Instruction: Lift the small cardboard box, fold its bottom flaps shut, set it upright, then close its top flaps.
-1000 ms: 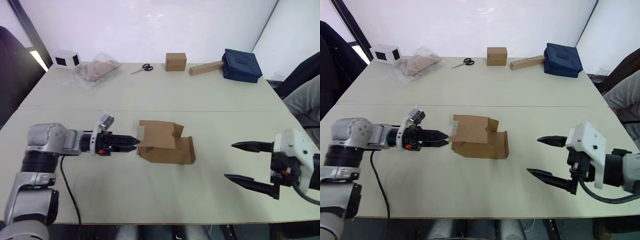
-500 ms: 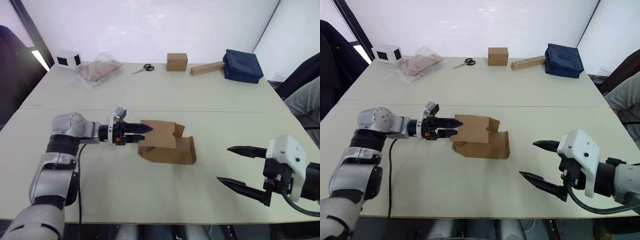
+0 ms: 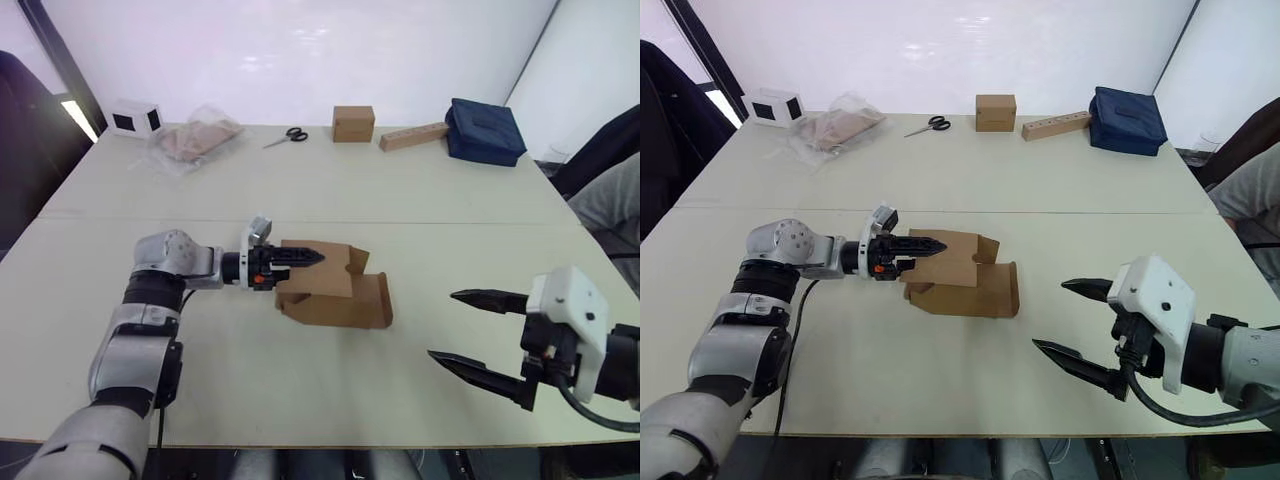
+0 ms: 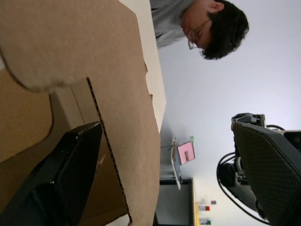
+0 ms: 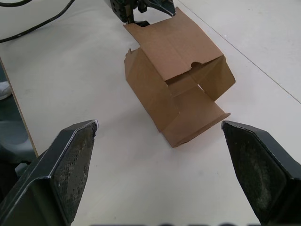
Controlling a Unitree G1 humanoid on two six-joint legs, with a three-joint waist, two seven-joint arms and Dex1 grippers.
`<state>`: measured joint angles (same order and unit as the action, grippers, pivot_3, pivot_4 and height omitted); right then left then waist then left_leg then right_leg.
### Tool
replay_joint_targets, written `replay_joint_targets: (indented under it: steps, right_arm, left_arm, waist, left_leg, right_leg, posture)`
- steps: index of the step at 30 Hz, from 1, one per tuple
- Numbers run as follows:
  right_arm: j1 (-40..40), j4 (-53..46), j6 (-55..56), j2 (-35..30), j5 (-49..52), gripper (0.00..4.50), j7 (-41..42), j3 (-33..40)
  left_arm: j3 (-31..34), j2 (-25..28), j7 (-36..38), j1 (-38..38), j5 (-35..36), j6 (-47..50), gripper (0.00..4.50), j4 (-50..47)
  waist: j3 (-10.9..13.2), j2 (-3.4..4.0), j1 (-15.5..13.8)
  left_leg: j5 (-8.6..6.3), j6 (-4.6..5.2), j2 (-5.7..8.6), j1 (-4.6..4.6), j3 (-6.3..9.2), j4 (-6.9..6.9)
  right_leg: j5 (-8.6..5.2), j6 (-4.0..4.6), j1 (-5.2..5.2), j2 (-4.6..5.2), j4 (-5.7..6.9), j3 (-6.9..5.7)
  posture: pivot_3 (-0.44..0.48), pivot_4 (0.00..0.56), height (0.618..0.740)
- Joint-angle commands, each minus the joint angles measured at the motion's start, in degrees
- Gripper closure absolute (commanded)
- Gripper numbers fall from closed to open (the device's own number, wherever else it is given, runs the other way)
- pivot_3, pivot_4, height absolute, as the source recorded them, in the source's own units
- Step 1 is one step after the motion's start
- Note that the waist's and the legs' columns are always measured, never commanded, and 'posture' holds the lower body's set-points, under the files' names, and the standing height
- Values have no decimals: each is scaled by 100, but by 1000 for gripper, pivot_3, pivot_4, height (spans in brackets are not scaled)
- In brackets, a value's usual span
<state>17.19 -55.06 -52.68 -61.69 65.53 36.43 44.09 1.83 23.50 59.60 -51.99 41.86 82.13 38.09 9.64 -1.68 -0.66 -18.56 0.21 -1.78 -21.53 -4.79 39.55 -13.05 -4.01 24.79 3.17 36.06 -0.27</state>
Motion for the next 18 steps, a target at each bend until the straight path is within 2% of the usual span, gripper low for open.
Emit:
replay_joint_targets:
  steps: [1, 2, 4, 8, 11, 12, 18]
  right_arm:
    - [-50, -105, 64, -71, 113, 0, -92, 140]
    - [-46, -108, 66, -78, 123, 0, -104, 138]
    - [-42, -122, 69, -89, 146, 0, -139, 129]
    - [-37, -136, 71, -102, 178, 0, -198, 113]
    - [-27, -155, 69, -108, 213, 0, -238, 123]
    - [-25, -160, 68, -109, 222, 0, -249, 126]
    - [26, -240, 84, -68, 313, 0, -398, 154]
  left_arm:
    - [161, -31, 4, -102, 15, -56, 519, -23]
    - [148, -37, 10, -94, 2, -84, 674, -32]
    - [128, -51, 21, -89, -18, -122, 1576, -25]
    - [109, -82, 39, -100, -53, -171, 2984, 15]
    - [78, -89, 82, -105, -72, -184, 4208, 3]
    - [69, -90, 94, -106, -76, -187, 4461, -1]
    - [98, 4, 194, 21, 91, 133, 4461, -319]
  waist:
    - [0, 0, -1]
    - [0, 0, -1]
    - [0, 0, -1]
    - [0, 0, -1]
    - [0, -1, 1]
    - [0, -1, 1]
    - [1, -1, 1]
  left_leg:
    - [0, 0, 0, 0, 0, 0]
    - [0, 0, 0, 0, 0, 0]
    - [0, 0, 1, 0, 0, 0]
    - [0, 0, 1, 0, 0, 0]
    - [0, 0, 1, 0, 0, 0]
    - [0, 0, 1, 0, 0, 0]
    - [0, 0, 1, -1, 0, 0]
  right_leg:
    - [0, 0, 0, 0, 0, 0]
    - [0, 0, 0, 0, 0, 0]
    - [0, 0, 0, 1, 0, 0]
    - [0, 0, 0, 2, 0, 0]
    - [0, 0, 0, 2, 0, 0]
    - [0, 0, 0, 2, 0, 0]
    - [0, 0, 0, 2, 0, 0]
  posture:
    - [0, 150, 740]
    - [0, 150, 740]
    - [0, 150, 740]
    - [0, 150, 740]
    - [0, 150, 740]
    - [0, 150, 740]
    - [0, 150, 740]
